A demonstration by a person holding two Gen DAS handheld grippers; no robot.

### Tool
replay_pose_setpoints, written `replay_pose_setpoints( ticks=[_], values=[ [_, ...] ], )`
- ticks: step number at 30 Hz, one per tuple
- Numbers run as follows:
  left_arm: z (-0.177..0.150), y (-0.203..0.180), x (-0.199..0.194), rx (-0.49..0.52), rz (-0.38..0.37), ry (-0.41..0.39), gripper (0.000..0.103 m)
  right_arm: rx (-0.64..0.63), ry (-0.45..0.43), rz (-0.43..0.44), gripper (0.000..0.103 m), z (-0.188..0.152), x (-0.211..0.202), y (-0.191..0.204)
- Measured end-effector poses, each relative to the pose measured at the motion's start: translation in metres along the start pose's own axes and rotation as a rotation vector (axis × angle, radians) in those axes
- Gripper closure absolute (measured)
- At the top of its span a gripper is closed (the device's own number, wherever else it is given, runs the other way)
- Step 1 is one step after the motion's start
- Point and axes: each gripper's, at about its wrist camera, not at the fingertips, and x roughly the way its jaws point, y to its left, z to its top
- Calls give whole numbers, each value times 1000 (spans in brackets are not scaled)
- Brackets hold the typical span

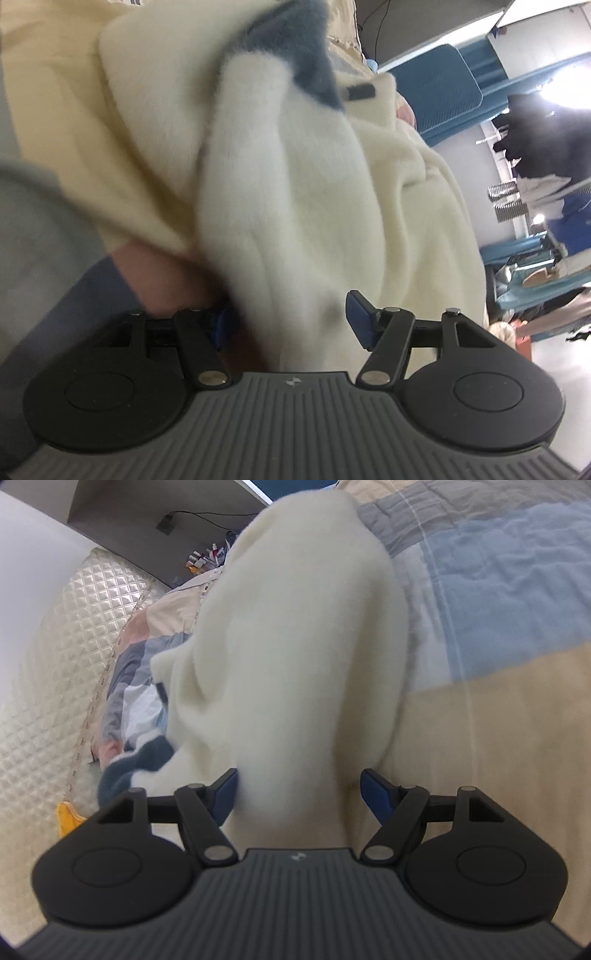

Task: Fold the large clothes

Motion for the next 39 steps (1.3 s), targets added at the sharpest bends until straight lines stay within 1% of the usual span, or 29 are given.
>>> replay_pose_setpoints(
  ticks=[1,2,3,4,5,6,7,9,10,11,13,15,17,18,19,21,26,29,31,34,39],
  values=[
    [3,1,1,-5,-6,-8,40,-4,-3,4,29,3,5,0],
    [6,2,3,-12,-8,-12,47,-16,-9,2,29,5,10,0],
    [9,3,3,-26,-17,-14,59,-31,-14,-9,29,8,14,1],
    [12,5,3,-37,-36,-18,67,-47,-21,-18,29,10,17,2],
    [14,6,2,-43,-51,-24,77,-52,-31,-18,29,12,19,2],
    [16,7,-1,-42,-67,-33,83,-50,-39,-14,29,13,20,1],
    [18,7,-4,-38,-82,-43,85,-52,-40,-12,31,13,21,2],
    [18,3,-12,-16,-110,-68,90,-84,-46,-15,48,12,19,5],
    [17,-1,-16,1,-129,-79,91,-109,-50,-20,67,11,16,9],
    [19,-5,-22,16,-147,-87,92,-126,-61,-10,75,10,11,12],
    [19,-13,-35,53,-207,-111,93,-156,-97,36,78,7,-2,18],
    [20,-17,-52,70,-291,-139,93,-186,-149,90,80,4,-20,28],
    [23,-17,-68,69,-347,-163,93,-191,-207,175,80,0,-44,37],
    [24,-17,-78,69,-394,-174,93,-205,-242,212,80,-3,-58,44],
    [23,-17,-86,67,-427,-187,93,-225,-265,227,81,-4,-69,50],
    [22,-18,-107,87,-489,-211,93,-280,-305,232,81,-10,-91,61],
    [12,-47,-153,191,-553,-291,93,-294,-425,297,81,-37,-140,70],
    [0,-64,-186,248,-601,-348,93,-316,-492,324,81,-48,-170,86],
    [-6,-78,-210,262,-625,-378,93,-317,-520,341,81,-48,-189,95],
    [-16,-96,-249,289,-661,-433,93,-370,-569,349,81,-48,-220,121],
    [-23,-134,-320,323,-743,-529,93,-424,-639,435,81,-42,-273,163]
  ],
)
